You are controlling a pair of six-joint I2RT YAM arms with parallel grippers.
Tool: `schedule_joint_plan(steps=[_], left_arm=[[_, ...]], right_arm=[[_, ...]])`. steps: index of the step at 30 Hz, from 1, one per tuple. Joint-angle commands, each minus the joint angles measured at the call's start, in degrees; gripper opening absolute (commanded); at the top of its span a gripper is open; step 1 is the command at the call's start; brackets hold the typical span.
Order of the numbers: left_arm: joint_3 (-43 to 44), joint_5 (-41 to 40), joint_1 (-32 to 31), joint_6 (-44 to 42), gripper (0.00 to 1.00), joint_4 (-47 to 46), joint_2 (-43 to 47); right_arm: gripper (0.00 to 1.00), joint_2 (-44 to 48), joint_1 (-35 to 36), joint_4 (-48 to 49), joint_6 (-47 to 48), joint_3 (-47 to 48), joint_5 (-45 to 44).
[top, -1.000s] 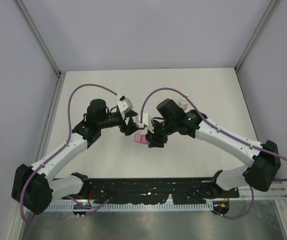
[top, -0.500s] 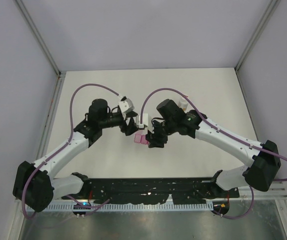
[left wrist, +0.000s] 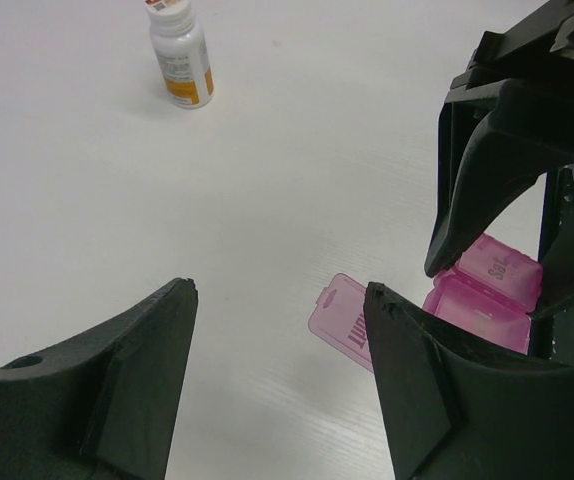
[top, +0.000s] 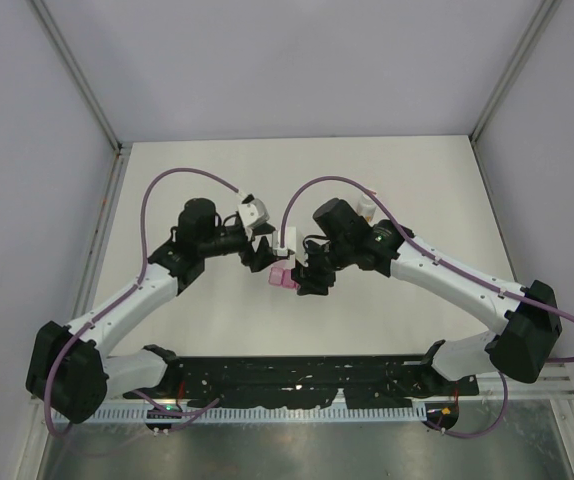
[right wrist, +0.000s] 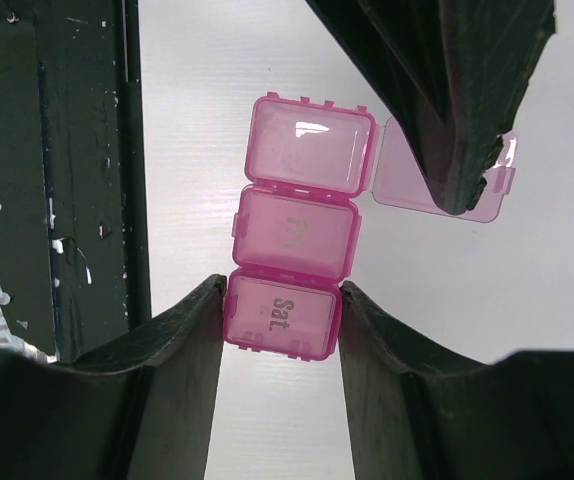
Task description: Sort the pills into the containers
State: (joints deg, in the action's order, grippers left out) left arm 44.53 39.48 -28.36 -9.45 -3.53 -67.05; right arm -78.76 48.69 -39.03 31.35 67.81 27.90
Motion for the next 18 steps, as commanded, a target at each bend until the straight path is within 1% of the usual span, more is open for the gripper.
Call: schedule_joint_plan(steps=[1, 9, 18], left_arm=[[-0.32, 0.33, 0.32, -1.09, 0.72, -0.43, -0.89], [-0.06, 0.51, 0.32, -1.18, 0.72, 0.01, -0.89], [1.61, -1.69, 0.50, -2.76, 0.80, 1.59, 3.76]], right_arm=[[0.06, 2.03, 0.36, 2.03, 0.29, 0.22, -0.48], [0.05, 2.74, 0.36, 2.02, 0.11, 0.30, -0.65], [0.06, 2.12, 0.27, 2.46, -0.15, -0.40, -2.32]])
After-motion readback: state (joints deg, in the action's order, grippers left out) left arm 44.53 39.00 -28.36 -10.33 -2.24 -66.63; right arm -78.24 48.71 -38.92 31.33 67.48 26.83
